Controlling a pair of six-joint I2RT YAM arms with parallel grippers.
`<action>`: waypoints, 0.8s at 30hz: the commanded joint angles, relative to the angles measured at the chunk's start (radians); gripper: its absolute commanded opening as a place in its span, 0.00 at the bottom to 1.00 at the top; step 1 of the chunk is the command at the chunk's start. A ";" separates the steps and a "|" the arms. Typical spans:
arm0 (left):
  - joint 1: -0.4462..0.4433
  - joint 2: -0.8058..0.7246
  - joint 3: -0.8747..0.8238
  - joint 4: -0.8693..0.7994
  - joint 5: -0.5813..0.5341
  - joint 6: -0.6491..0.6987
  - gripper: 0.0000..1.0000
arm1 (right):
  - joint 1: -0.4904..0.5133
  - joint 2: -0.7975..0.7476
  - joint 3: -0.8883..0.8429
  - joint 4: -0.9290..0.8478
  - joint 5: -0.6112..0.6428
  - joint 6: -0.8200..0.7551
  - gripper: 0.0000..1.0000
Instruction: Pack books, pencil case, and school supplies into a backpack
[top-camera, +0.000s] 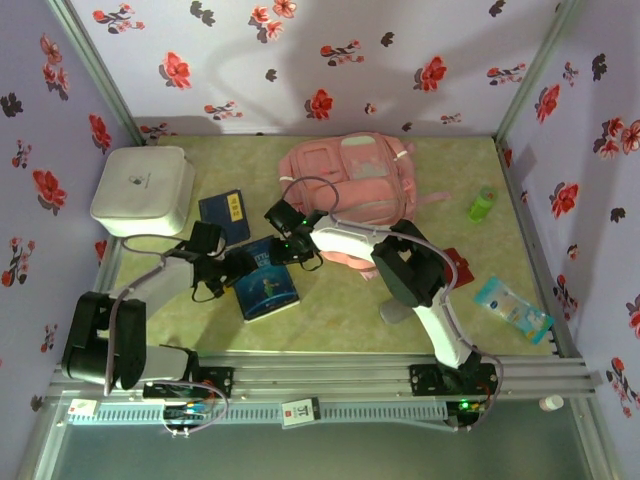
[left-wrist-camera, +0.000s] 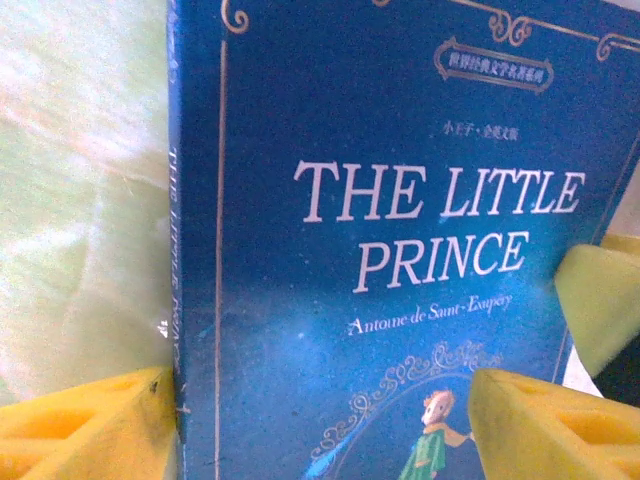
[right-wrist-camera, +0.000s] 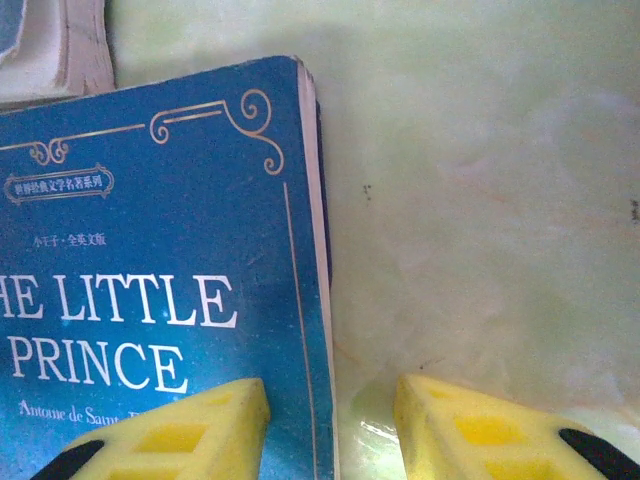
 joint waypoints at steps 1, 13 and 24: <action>-0.017 -0.058 0.050 0.046 0.093 -0.025 0.73 | 0.008 0.048 0.001 -0.060 0.034 0.006 0.40; -0.013 -0.119 0.098 0.108 0.212 -0.147 0.55 | -0.004 0.037 -0.043 -0.012 0.015 0.027 0.30; -0.012 -0.050 0.066 0.224 0.243 -0.202 0.45 | -0.021 0.037 -0.078 0.029 -0.018 0.049 0.28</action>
